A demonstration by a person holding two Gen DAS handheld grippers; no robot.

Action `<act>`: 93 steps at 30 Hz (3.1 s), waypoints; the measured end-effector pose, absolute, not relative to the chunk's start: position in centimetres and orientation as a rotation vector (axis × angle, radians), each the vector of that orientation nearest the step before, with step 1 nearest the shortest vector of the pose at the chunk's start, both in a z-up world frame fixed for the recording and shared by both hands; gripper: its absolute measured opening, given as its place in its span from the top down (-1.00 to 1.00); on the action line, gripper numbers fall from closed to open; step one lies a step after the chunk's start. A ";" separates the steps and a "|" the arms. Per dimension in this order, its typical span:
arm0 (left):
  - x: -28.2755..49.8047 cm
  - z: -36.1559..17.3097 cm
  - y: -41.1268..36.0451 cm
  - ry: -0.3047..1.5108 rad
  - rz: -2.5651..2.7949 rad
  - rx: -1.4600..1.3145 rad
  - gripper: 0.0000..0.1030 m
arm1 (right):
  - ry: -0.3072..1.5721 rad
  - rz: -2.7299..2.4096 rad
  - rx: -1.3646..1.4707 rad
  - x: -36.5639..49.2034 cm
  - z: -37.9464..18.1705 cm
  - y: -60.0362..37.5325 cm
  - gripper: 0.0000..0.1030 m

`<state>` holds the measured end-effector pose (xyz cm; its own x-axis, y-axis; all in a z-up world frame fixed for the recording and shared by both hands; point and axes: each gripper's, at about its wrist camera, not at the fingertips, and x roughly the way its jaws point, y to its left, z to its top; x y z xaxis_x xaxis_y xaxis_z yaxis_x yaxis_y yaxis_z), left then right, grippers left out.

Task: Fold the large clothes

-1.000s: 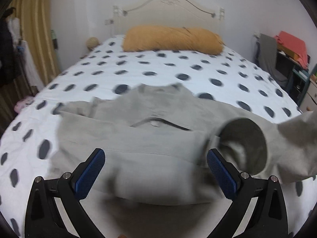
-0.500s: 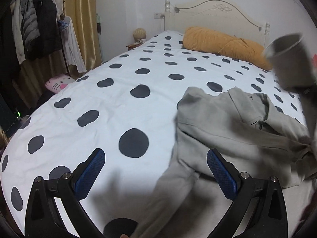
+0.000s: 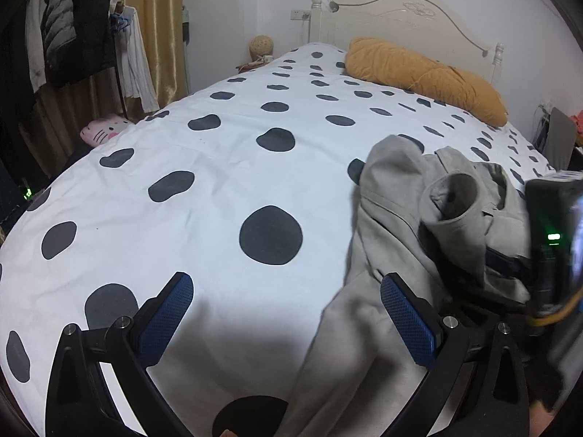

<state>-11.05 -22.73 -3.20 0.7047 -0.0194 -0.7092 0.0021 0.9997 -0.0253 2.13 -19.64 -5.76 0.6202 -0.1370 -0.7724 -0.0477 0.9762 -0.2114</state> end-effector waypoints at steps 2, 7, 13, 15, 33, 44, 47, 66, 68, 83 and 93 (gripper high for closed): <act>-11.3 -2.7 -23.1 0.776 -0.028 -0.027 -1.00 | 0.908 -0.027 -0.114 0.1 -3.8 -21.8 -0.70; -11.5 -0.5 -25.1 0.749 -0.061 -0.025 -1.00 | 0.753 -0.011 0.274 -6.5 3.8 -31.9 -0.81; -10.3 2.1 -30.7 0.740 -0.171 -0.041 -1.00 | 0.548 0.116 0.690 -6.3 6.0 -43.3 -1.00; -8.6 1.9 -34.0 0.743 -0.209 -0.040 -1.00 | 0.554 0.177 0.800 -5.3 3.8 -44.9 -1.00; -2.8 -6.4 -37.7 0.873 -0.036 0.051 -1.00 | 0.705 0.029 0.855 -4.2 -7.6 -48.4 -0.99; -16.4 3.5 -22.6 0.758 -0.248 -0.087 -1.00 | 0.588 0.332 0.790 -22.0 4.1 -47.6 -1.00; -22.6 3.1 -17.7 0.737 -0.246 -0.067 -1.00 | 0.594 0.412 0.758 -30.6 4.6 -47.3 -1.00; -35.2 -7.1 -13.5 1.028 -0.544 -0.040 -1.00 | 0.853 0.084 0.506 -44.1 -4.7 -42.1 -1.00; -34.7 -7.5 -13.4 1.041 -0.618 -0.089 -1.00 | 0.855 0.082 0.494 -44.6 -4.4 -42.1 -1.00; -32.9 -7.5 -14.4 1.109 -0.666 -0.030 -0.41 | 0.888 0.007 0.460 -43.8 -5.0 -43.6 -1.00; -33.4 -7.2 -15.1 1.091 -0.697 -0.013 -0.43 | 1.010 0.290 0.603 -41.6 -8.1 -42.2 -1.00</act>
<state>-33.38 -15.12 -7.20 0.2727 -0.5239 -0.8069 0.5116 0.7893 -0.3395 -41.58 -42.17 -8.08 0.5118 0.4931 -0.7035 0.0449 0.8024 0.5950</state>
